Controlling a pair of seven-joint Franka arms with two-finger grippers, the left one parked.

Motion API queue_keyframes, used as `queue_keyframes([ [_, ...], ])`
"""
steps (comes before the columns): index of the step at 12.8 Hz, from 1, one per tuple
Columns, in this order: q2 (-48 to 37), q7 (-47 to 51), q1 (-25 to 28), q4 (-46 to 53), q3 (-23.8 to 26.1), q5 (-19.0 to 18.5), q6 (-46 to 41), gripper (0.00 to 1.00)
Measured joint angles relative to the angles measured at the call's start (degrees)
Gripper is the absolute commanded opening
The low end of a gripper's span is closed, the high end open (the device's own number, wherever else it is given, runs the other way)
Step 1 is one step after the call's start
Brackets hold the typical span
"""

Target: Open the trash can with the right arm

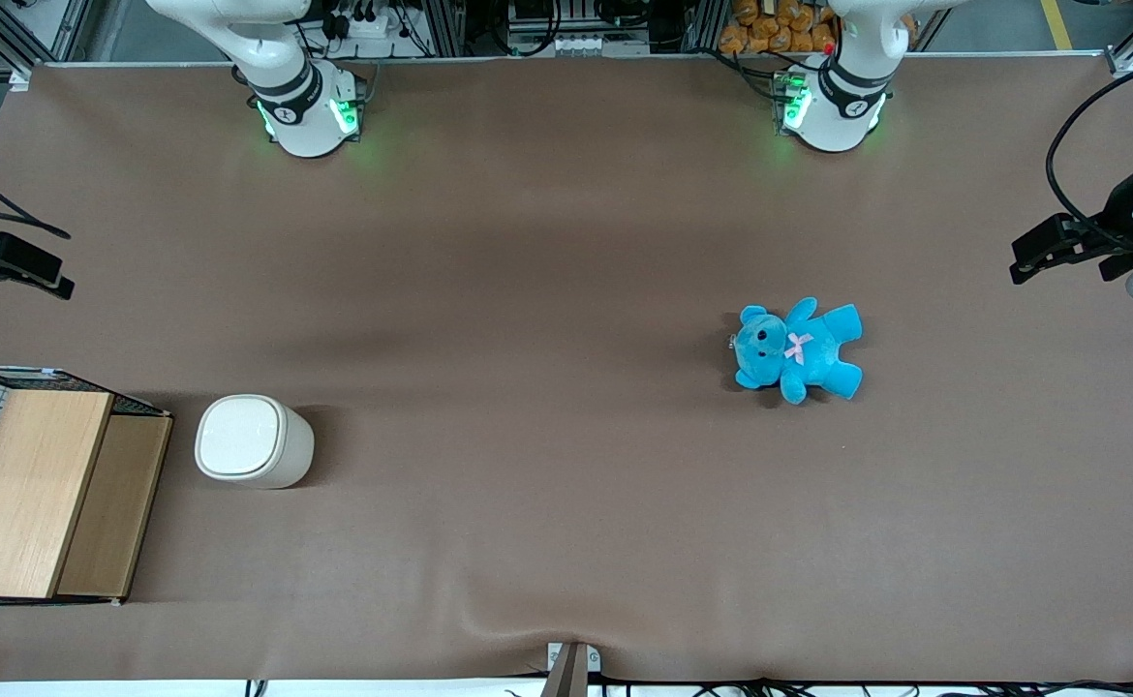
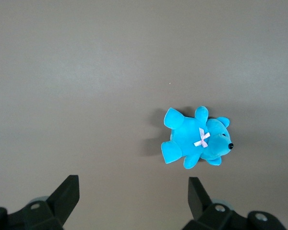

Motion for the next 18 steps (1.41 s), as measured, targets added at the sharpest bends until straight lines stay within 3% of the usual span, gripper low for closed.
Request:
queue_keyframes([
  [2,1.89,0.00,0.00,-0.08,0.07,0.03,0.80,0.14],
  [4,4.22,0.00,0.02,-0.08,0.12,0.03,3.68,0.00],
  [18,23.36,0.48,1.39,6.97,0.67,0.19,14.26,0.00],
])
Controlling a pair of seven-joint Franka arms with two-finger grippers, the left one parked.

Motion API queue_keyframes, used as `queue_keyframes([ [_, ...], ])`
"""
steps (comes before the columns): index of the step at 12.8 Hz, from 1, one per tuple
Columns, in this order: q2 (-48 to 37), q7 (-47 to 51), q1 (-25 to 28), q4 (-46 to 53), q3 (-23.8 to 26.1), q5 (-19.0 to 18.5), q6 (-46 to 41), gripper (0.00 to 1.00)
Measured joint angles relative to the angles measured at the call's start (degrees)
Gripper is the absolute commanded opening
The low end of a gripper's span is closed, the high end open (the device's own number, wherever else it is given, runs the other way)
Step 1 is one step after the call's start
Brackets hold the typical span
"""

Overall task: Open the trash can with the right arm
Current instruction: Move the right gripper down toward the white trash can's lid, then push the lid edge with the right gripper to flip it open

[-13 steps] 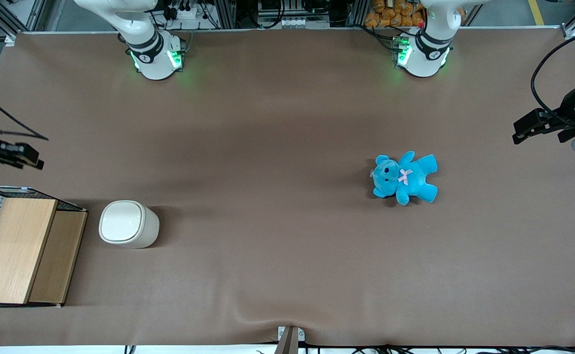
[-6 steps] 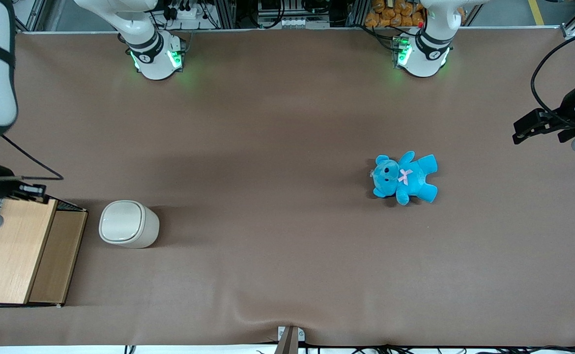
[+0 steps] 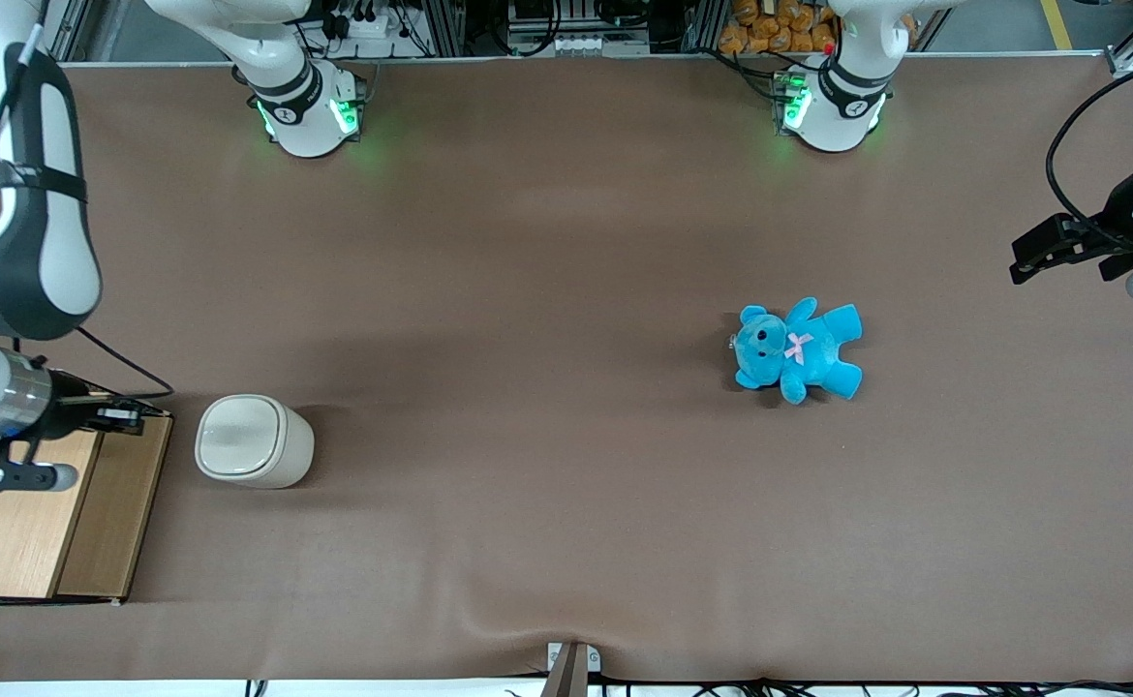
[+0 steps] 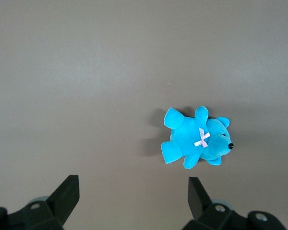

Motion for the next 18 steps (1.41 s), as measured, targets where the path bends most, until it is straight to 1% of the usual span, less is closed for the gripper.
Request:
queue_keyframes([
  [9,7.44,0.39,0.06,-0.01,-0.07,0.55,7.07,0.00],
  [12,8.82,0.40,0.10,-0.49,-0.04,2.45,7.48,0.00],
  [18,8.84,0.40,0.29,-1.44,-0.08,2.75,6.72,0.00],
])
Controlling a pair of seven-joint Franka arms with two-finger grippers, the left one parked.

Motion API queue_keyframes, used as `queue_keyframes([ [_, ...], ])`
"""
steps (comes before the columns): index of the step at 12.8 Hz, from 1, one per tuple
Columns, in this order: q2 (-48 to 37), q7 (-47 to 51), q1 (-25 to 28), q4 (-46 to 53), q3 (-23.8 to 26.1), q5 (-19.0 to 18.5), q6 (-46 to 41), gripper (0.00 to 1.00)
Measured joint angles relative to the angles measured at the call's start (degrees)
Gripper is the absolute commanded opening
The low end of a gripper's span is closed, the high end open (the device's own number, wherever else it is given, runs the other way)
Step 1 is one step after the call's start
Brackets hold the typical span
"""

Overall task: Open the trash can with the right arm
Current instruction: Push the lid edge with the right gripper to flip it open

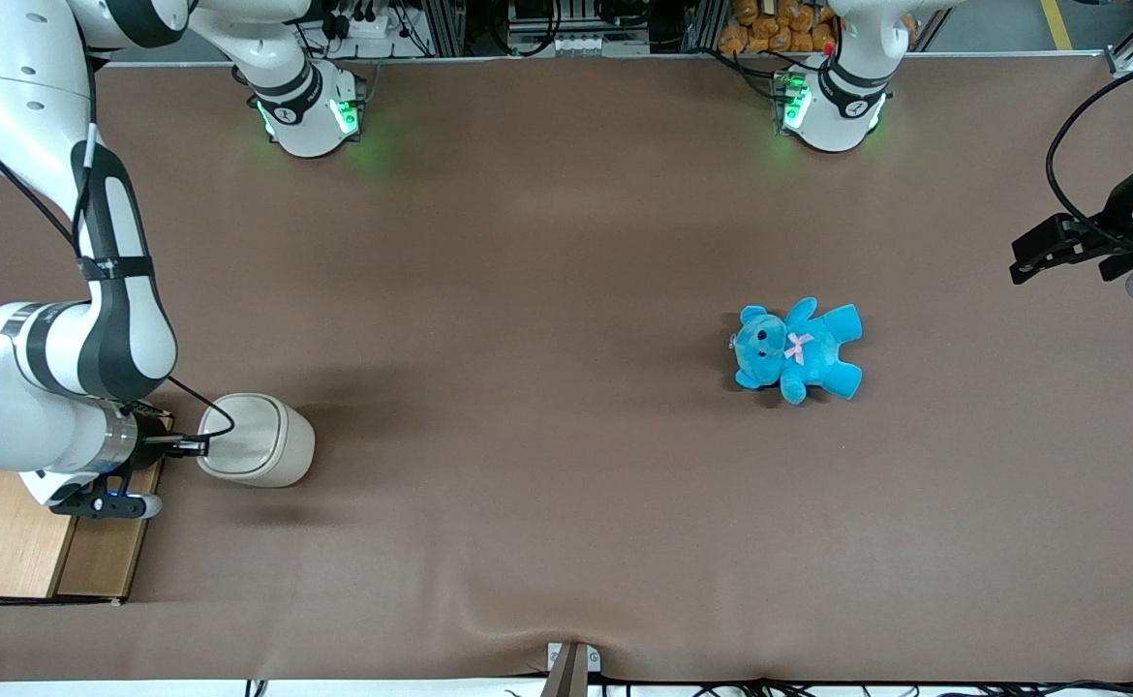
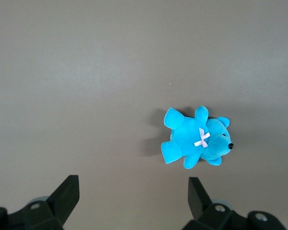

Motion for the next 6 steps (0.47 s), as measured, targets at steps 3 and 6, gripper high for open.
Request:
queue_keyframes([
  [3,-0.01,0.00,0.01,-0.69,0.01,0.05,1.32,0.00],
  [6,-0.17,0.00,0.02,-0.94,0.01,0.07,1.91,0.00],
])
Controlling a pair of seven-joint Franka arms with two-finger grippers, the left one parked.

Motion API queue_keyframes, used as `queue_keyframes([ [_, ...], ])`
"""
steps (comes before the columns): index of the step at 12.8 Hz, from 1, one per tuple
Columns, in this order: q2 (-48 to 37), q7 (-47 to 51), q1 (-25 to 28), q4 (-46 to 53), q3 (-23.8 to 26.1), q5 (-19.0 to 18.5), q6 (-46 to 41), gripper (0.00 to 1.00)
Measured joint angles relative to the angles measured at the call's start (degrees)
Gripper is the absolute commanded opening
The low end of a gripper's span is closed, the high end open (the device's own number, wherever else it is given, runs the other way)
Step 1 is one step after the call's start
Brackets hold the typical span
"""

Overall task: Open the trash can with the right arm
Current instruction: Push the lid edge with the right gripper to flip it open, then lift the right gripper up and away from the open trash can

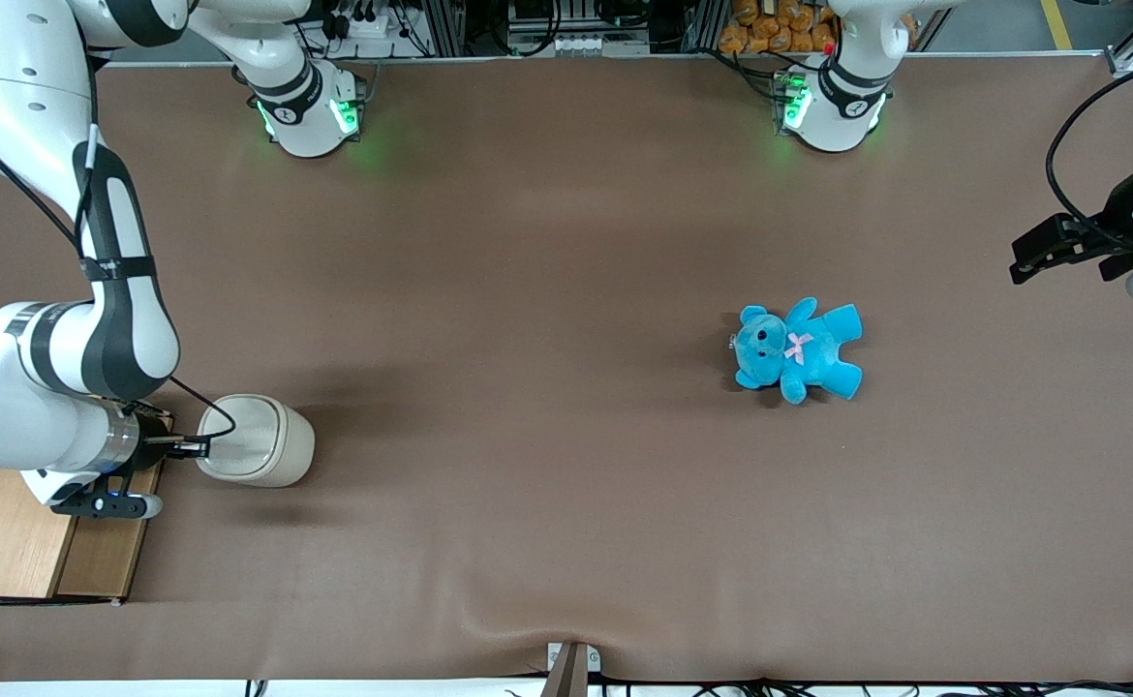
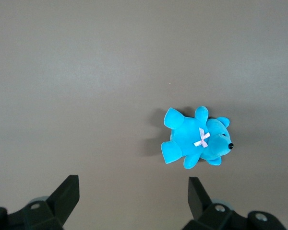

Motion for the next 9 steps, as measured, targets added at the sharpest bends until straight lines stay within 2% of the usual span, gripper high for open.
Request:
queue_keyframes([
  [3,-0.42,0.00,0.17,0.68,0.06,0.00,-1.12,0.00],
  [6,-1.25,0.00,0.37,5.24,0.22,0.06,-9.45,0.00],
  [7,-1.70,0.00,0.40,6.65,0.26,0.07,-11.76,0.12],
  [8,-2.09,0.00,0.40,7.73,0.28,0.07,-13.18,0.68],
  [9,-2.54,0.00,0.39,8.38,0.27,0.07,-13.92,1.00],
])
